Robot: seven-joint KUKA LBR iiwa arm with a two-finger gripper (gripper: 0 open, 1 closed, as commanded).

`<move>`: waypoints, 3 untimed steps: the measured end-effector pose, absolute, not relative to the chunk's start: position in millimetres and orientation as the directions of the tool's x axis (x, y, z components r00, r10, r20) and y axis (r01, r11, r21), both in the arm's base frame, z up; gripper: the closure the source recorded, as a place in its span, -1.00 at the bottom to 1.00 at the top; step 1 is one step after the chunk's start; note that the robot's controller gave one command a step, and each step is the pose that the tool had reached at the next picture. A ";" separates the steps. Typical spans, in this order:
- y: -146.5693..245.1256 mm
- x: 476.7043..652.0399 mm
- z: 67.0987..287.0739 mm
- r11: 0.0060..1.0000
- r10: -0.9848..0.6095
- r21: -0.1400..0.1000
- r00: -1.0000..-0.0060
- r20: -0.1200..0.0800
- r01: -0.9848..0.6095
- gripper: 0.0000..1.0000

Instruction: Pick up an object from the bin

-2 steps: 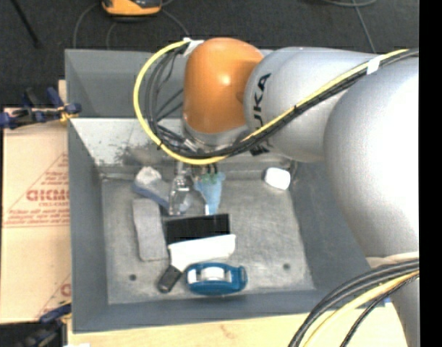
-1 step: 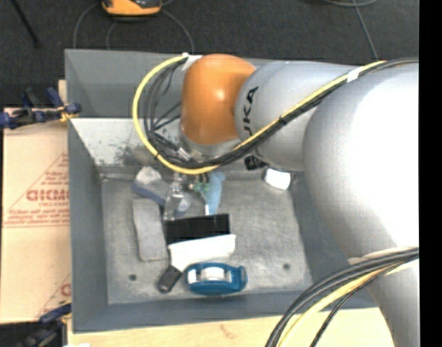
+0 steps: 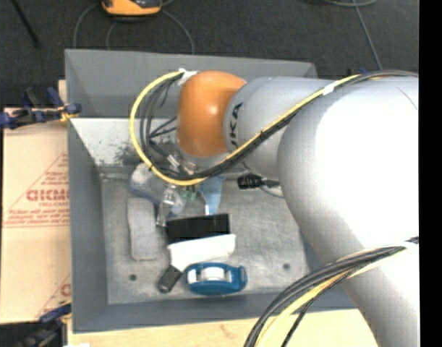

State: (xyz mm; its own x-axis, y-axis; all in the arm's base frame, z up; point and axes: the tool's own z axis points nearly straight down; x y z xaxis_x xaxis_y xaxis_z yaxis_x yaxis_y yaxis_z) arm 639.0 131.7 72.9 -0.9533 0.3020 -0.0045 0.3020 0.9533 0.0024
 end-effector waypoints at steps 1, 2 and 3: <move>127.1 648.4 72.6 0.947 0.321 0.005 -0.947 0.001 0.321 -1.00; 130.2 642.3 75.2 0.953 0.304 0.003 -0.953 -0.006 0.304 -1.00; 126.9 651.9 76.6 0.948 0.318 0.006 -0.948 -0.011 0.318 1.00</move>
Offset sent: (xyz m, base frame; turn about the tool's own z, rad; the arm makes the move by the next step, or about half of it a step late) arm 0.0000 0.0000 0.0000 0.0000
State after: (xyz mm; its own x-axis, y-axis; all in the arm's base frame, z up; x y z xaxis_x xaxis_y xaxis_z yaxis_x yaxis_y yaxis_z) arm 651.9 126.9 76.6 -0.9480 0.3179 -0.0110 0.3179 0.9481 0.0064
